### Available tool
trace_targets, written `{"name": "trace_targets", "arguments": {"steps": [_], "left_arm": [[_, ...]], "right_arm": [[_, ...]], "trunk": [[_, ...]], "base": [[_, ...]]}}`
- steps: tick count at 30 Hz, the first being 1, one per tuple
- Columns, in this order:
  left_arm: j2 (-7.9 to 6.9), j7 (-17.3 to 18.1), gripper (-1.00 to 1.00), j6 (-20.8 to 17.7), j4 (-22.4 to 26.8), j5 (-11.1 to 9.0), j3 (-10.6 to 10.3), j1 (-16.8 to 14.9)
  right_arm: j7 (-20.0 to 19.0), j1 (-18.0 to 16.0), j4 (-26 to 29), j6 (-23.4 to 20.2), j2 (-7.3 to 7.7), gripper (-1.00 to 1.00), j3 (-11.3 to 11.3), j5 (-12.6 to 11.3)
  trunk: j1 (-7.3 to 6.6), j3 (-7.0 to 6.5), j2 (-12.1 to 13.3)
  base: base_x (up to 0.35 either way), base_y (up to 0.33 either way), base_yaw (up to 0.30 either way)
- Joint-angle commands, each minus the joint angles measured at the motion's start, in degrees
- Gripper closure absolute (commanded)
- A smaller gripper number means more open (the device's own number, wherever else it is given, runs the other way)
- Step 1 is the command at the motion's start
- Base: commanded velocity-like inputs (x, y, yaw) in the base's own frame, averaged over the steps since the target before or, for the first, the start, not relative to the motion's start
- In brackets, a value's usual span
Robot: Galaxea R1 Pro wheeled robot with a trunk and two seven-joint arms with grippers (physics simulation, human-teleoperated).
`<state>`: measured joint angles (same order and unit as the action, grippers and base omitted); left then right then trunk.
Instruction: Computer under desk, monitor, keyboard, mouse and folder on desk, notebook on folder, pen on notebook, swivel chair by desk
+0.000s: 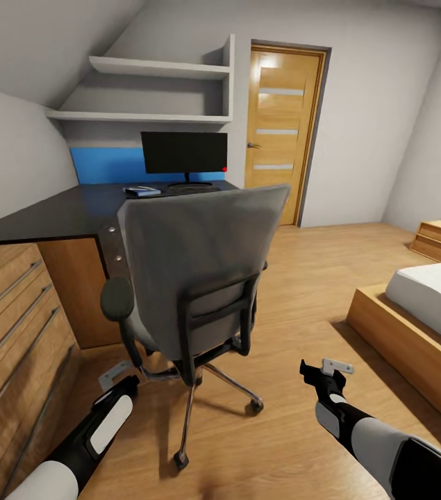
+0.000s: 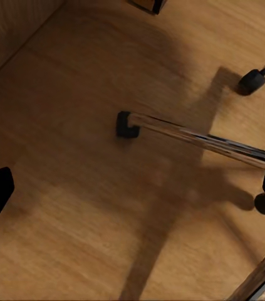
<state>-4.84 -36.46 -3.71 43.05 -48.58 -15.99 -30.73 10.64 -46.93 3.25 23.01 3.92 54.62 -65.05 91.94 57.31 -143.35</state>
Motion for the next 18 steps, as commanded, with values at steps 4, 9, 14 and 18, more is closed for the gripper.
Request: {"name": "trace_targets", "arguments": {"steps": [4,9,14,18], "left_arm": [[-0.08,-0.38,-1.00,-0.25,0.11,-0.11,-0.56,-0.03],[-0.08,-0.37,-1.00,-0.25,0.16,-0.11,-0.67,-0.03],[-0.04,-0.31,-1.00,-0.25,0.18,-0.11,-0.81,-0.05],[0.00,-0.33,-1.00,-0.29,0.26,0.34,-1.20,-0.04]], "right_arm": [[0.44,-0.01,0.14,0.01,0.04,-1.00,0.49,-0.25],[0.44,-0.01,0.09,0.01,0.04,-1.00,0.49,-0.25],[0.44,-0.01,0.09,0.01,0.03,-1.00,0.51,-0.25],[0.44,-0.01,0.09,0.01,-0.04,-1.00,0.57,-0.25]], "trunk": [[-0.01,0.05,-0.02],[-0.01,0.05,-0.02],[-0.01,0.05,-0.02],[-0.01,-0.08,-0.02]], "base": [[0.217,0.000,-0.002],[0.309,0.000,0.000],[0.325,0.000,-0.003],[0.326,0.000,-0.083]]}}
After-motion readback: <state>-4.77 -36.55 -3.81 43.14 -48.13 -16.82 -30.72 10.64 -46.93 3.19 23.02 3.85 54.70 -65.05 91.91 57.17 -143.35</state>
